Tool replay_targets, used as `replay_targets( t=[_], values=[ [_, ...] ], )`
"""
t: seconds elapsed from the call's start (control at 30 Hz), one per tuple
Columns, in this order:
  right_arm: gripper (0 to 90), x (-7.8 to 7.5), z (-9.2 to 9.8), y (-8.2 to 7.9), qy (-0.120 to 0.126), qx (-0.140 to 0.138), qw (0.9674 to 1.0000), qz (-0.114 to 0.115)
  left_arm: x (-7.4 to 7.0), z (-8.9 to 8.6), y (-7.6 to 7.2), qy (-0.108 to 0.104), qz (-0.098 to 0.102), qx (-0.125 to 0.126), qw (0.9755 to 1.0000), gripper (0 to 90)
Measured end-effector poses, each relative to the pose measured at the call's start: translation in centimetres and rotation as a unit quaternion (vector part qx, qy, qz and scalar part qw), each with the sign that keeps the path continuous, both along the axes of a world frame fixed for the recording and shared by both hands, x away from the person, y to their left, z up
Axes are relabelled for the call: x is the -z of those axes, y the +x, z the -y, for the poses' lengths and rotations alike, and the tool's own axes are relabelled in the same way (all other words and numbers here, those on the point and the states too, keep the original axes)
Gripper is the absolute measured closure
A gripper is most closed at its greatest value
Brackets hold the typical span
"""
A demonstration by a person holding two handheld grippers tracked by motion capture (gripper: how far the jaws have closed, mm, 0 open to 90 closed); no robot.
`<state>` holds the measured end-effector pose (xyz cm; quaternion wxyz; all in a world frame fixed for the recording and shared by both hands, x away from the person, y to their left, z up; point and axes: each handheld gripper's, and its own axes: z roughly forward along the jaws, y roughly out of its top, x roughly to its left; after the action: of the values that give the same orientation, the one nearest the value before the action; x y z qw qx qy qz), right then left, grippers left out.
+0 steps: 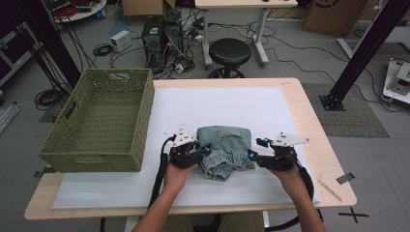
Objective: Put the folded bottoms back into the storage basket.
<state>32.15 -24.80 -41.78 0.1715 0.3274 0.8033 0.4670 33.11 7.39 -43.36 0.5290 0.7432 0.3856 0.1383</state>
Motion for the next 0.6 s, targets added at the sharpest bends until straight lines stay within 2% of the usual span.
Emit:
replay_targets(
  t=[0.1,0.17,0.23,0.3,0.4,0.43,0.5,0.57,0.6],
  values=[
    [57.3,0.2,-1.5,0.3,-0.01,-0.022,0.9997,-0.002,0.0,0.0,-0.1,0.002,0.003,0.001,1.0,68.2],
    [60.6,0.6,-2.2,0.6,-0.03,-0.032,0.999,-0.008,0.0,0.0,-0.1,0.005,0.002,0.002,1.0,68.1],
    [60.8,1.1,-2.6,0.8,-0.049,-0.032,0.9981,-0.019,0.1,0.0,-0.1,0.005,0.0,0.001,1.0,67.9],
    [60.9,1.5,-2.6,0.9,-0.055,-0.034,0.9976,-0.023,0.2,0.0,-0.1,0.006,-0.002,0.001,1.0,67.5],
    [62.1,2.1,-2.7,1.0,-0.063,-0.026,0.9966,-0.046,0.4,0.1,-0.2,0.013,-0.003,-0.007,0.9999,64.3],
    [62.3,2.1,-2.6,1.1,-0.062,-0.027,0.9966,-0.047,0.5,0.1,-0.2,0.009,-0.004,-0.006,0.9999,62.9],
    [62.5,2.2,-2.6,1.1,-0.067,-0.029,0.9963,-0.044,0.7,-0.2,-0.1,0.003,-0.011,-0.014,0.9998,56.6],
    [63.1,2.2,-2.7,1.0,-0.068,-0.03,0.9963,-0.043,0.7,-0.5,0.0,-0.006,-0.024,-0.031,0.9992,44.3],
    [63.3,2.2,-2.7,1.0,-0.071,-0.031,0.9962,-0.04,0.7,-0.7,-0.1,-0.008,-0.025,-0.039,0.9989,39.8]
  ],
)
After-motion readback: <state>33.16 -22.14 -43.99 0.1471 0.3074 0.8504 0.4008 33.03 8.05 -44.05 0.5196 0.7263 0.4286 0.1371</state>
